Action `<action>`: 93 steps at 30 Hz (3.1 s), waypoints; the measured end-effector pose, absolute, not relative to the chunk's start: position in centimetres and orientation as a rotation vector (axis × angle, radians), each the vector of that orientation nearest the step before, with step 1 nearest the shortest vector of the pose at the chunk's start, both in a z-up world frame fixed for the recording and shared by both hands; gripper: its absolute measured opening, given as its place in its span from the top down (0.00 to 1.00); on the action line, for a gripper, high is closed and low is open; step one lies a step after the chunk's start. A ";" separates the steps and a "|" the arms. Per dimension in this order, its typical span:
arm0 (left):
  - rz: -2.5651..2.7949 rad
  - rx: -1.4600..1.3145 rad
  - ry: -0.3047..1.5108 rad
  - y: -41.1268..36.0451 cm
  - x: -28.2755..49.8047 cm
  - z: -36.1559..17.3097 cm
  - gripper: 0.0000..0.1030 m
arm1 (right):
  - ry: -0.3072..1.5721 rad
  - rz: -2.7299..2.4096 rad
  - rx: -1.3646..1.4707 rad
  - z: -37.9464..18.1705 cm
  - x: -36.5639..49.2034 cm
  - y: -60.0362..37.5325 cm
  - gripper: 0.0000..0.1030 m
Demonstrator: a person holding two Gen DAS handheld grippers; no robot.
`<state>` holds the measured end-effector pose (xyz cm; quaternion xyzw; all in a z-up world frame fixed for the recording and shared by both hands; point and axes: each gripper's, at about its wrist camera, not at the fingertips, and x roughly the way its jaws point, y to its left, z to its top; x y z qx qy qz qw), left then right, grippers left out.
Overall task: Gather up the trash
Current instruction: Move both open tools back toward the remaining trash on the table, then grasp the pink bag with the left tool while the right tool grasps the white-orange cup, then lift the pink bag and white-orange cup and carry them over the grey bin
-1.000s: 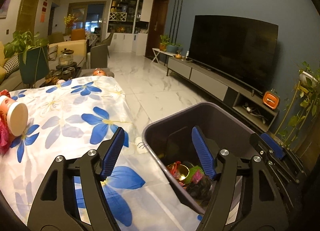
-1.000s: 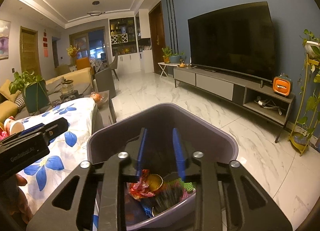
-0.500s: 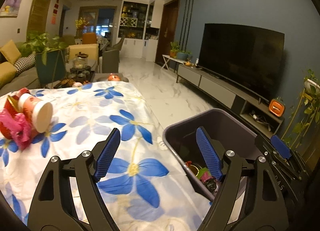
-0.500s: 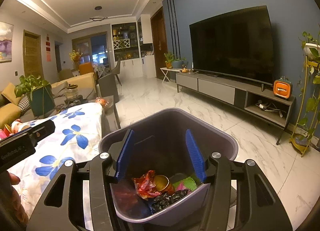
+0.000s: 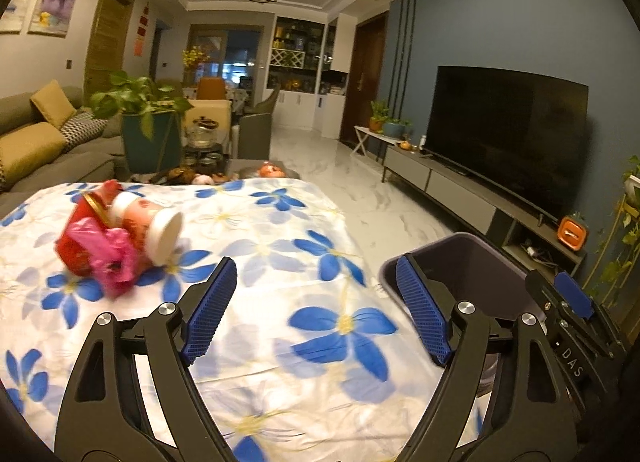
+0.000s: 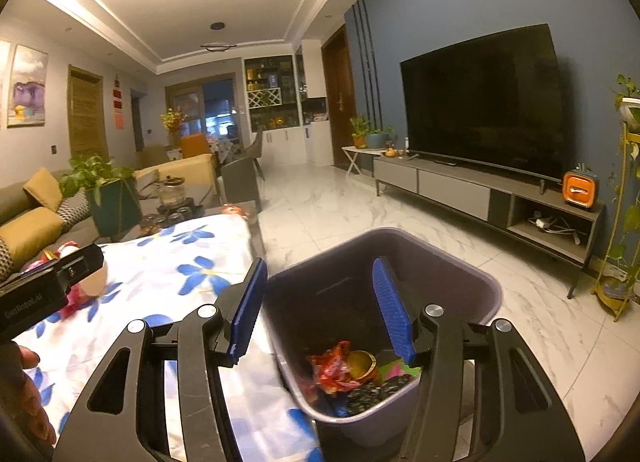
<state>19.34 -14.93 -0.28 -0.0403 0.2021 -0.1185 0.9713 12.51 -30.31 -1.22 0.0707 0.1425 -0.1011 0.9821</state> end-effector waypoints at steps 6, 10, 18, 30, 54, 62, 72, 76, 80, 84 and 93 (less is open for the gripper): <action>-0.159 -0.079 0.398 -11.0 18.2 -0.3 0.22 | 0.285 -0.130 0.129 -0.8 12.9 -27.5 0.46; -0.097 -0.079 0.397 -8.1 17.9 -0.5 0.22 | 0.282 -0.083 0.113 -0.6 13.1 -25.1 0.46; 0.012 -0.092 0.412 -2.4 17.5 -1.3 0.22 | 0.283 -0.006 0.103 -0.4 13.6 -21.1 0.46; 0.075 -0.122 0.420 3.1 18.0 -2.3 0.22 | 0.316 0.067 0.093 -1.2 16.2 -15.7 0.46; -0.085 -0.201 0.481 3.9 25.2 -4.0 0.99 | 0.355 0.108 0.060 -1.3 20.6 -12.1 0.47; -0.020 -0.262 0.406 7.9 21.1 -2.5 1.00 | 0.402 0.180 0.049 -1.8 22.5 -9.4 0.47; 0.064 -0.243 0.360 10.9 19.2 -1.8 1.00 | 0.486 0.269 0.022 -3.0 25.7 -5.5 0.46; 0.058 -0.245 0.367 11.3 19.4 -2.2 1.00 | 0.521 0.288 0.022 -3.5 27.0 -4.6 0.46; 0.054 -0.248 0.373 11.5 19.5 -2.6 1.00 | 0.555 0.329 0.026 -4.1 27.5 -3.8 0.59; 0.053 -0.253 0.382 11.6 19.7 -2.9 1.00 | 0.550 0.365 0.045 -4.1 27.3 -4.1 0.77; 0.053 -0.249 0.400 11.0 19.6 -3.2 1.00 | 0.519 0.420 0.074 -3.5 25.5 -4.7 0.96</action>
